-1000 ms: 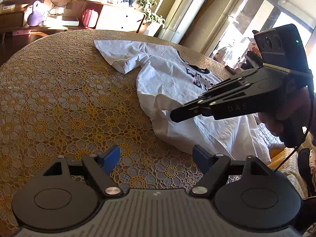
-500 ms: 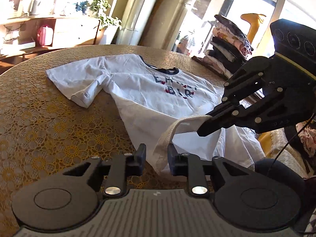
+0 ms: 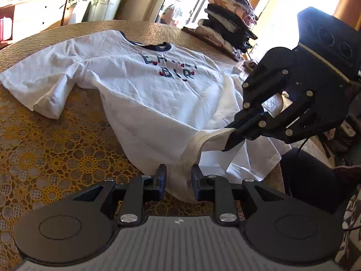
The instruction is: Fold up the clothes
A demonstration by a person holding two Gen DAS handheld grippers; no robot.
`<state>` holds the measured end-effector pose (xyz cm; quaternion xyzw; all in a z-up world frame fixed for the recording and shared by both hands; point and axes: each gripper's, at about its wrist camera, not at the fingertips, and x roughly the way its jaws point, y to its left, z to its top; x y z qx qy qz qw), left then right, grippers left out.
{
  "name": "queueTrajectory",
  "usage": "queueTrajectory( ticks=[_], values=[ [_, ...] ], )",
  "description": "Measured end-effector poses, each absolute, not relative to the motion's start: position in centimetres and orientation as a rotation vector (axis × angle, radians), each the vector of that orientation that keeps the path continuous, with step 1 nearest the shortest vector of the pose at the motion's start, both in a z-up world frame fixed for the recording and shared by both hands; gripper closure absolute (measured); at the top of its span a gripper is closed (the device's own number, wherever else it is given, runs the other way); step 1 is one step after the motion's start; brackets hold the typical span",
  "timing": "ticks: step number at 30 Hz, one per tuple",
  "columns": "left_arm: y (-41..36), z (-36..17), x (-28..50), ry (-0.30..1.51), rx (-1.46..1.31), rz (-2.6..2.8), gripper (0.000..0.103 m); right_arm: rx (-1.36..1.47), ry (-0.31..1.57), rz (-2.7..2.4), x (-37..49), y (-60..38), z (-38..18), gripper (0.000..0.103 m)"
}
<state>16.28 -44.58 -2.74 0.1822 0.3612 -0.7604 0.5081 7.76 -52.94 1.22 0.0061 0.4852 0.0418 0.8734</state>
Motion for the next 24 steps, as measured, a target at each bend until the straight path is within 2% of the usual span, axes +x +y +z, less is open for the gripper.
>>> queueTrajectory(
  ticks=[9, 11, 17, 24],
  values=[
    [-46.2, -2.0, 14.1, 0.802, 0.615, -1.851, 0.081, 0.055, 1.066, 0.044, 6.3, -54.3, -2.0, 0.000],
    [-45.9, -2.0, 13.5, 0.791, 0.628, -1.857, 0.090, 0.052, 1.061, 0.047, 6.2, -54.5, -1.7, 0.000],
    [-42.6, -1.4, 12.5, 0.676, 0.590, -1.813, 0.098, 0.149, 0.939, 0.072, 5.4, -55.7, 1.2, 0.000],
    [-39.3, -1.2, 12.2, 0.641, 0.544, -1.742, 0.098, 0.095, 0.944, 0.129, 7.9, -54.2, 1.5, 0.000]
  ],
)
